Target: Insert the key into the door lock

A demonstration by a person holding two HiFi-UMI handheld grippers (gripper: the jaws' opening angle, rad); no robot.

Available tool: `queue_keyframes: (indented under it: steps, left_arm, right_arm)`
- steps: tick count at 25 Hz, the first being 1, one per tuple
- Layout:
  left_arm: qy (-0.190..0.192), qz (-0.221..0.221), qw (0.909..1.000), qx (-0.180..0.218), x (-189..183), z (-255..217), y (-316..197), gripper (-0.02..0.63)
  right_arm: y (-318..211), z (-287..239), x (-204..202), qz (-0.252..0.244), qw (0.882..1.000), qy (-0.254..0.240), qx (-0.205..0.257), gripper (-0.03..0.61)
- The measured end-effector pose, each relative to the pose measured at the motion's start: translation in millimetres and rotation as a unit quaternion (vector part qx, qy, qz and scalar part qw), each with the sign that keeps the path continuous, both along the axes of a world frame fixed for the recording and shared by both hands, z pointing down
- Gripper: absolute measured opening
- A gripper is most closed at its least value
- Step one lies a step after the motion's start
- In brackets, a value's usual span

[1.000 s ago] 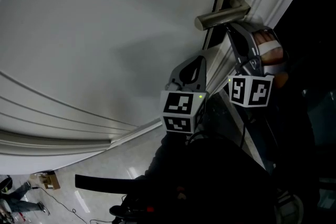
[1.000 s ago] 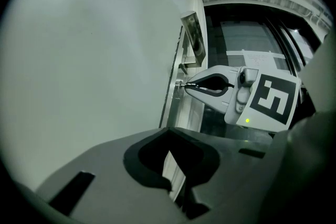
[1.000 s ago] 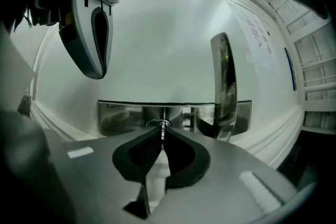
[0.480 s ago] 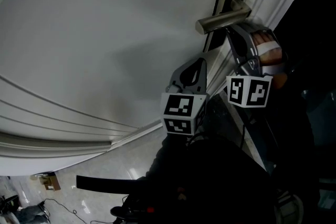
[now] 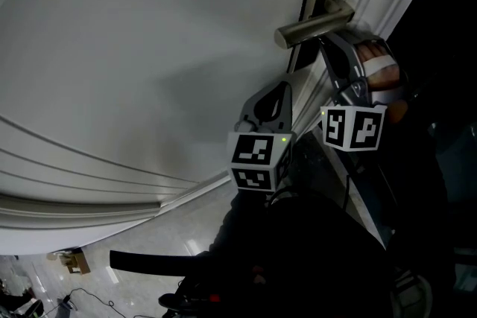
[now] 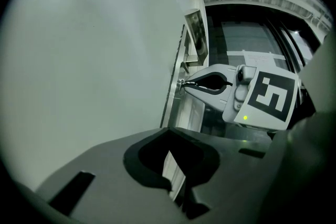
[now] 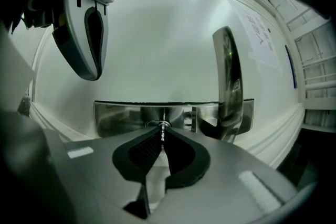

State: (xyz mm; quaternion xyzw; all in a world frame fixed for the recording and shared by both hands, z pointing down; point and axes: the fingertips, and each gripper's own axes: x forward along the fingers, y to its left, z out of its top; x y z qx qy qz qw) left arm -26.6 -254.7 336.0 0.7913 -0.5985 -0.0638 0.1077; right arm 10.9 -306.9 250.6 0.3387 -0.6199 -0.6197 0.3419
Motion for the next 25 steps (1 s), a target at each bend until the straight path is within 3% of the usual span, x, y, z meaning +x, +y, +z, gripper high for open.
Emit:
queue_keyframes:
  steps: [13, 22, 25]
  left_arm:
    - [-0.005, -0.013, 0.9999, -0.002, -6.0, -0.1, 7.3, 0.001]
    - [-0.016, -0.019, 0.9997, 0.004, -5.5, -4.2, 11.4, 0.002]
    - [-0.016, -0.026, 0.9995, 0.004, -9.1, -2.6, 14.1, 0.0]
  right_arm:
    - [-1.4, 0.7, -0.4, 0.004, 1.0, 0.0, 0.021, 0.015]
    - [4.6, 0.9, 12.1, -0.017, 0.998, -0.053, -0.016, 0.028]
    - [15.9, 0.7, 25.4, -0.037, 0.993, -0.105, -0.047, 0.028]
